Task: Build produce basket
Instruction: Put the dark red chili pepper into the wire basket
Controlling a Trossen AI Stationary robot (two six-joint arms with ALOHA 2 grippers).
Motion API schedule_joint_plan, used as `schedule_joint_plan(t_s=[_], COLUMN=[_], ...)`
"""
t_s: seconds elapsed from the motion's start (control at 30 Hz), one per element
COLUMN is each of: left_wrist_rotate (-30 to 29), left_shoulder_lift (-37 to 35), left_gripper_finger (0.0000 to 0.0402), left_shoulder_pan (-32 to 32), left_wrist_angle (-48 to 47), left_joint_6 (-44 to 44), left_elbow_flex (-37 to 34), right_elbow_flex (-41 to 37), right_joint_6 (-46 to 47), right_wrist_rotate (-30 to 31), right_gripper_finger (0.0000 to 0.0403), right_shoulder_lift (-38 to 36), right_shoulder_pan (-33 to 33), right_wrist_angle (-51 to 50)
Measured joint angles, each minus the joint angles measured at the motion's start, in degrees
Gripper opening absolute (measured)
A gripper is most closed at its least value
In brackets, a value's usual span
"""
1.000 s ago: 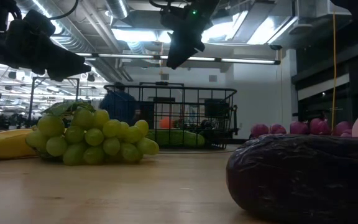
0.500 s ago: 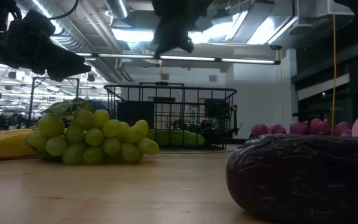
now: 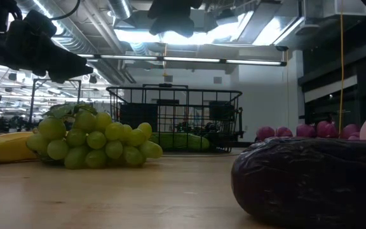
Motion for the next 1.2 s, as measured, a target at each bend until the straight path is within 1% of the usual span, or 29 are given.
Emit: schedule_joint_plan(t_s=[0.43, 0.7, 0.87, 1.0, 1.1, 1.2], left_wrist_rotate=[0.0, 0.0, 0.0, 0.0, 0.0, 0.0], left_shoulder_lift=[0.0, 0.0, 0.0, 0.0, 0.0, 0.0], left_gripper_finger=[0.0230, 0.0230, 0.0230, 0.0230, 0.0230, 0.0230], left_shoulder_pan=[0.0, 0.0, 0.0, 0.0, 0.0, 0.0], left_wrist_angle=[0.0, 0.0, 0.0, 0.0, 0.0, 0.0], left_joint_6=[0.0, 0.0, 0.0, 0.0, 0.0, -0.3], left_elbow_flex=[0.0, 0.0, 0.0, 0.0, 0.0, 0.0], right_elbow_flex=[0.0, 0.0, 0.0, 0.0, 0.0, 0.0], right_joint_6=[-0.6, -6.3, -9.2, -7.0, -2.2, 2.0], right_wrist_rotate=[0.2, 0.4, 3.5, 4.0, 4.0, 4.0], right_gripper_finger=[0.0148, 0.0148, 0.0148, 0.0148, 0.0148, 0.0148], right_shoulder_lift=[0.0, 0.0, 0.0, 0.0, 0.0, 0.0], right_shoulder_pan=[0.3, 0.3, 0.3, 0.3, 0.3, 0.3], right_wrist_angle=[-1.3, -1.3, -1.3, -1.8, -3.9, -8.2])
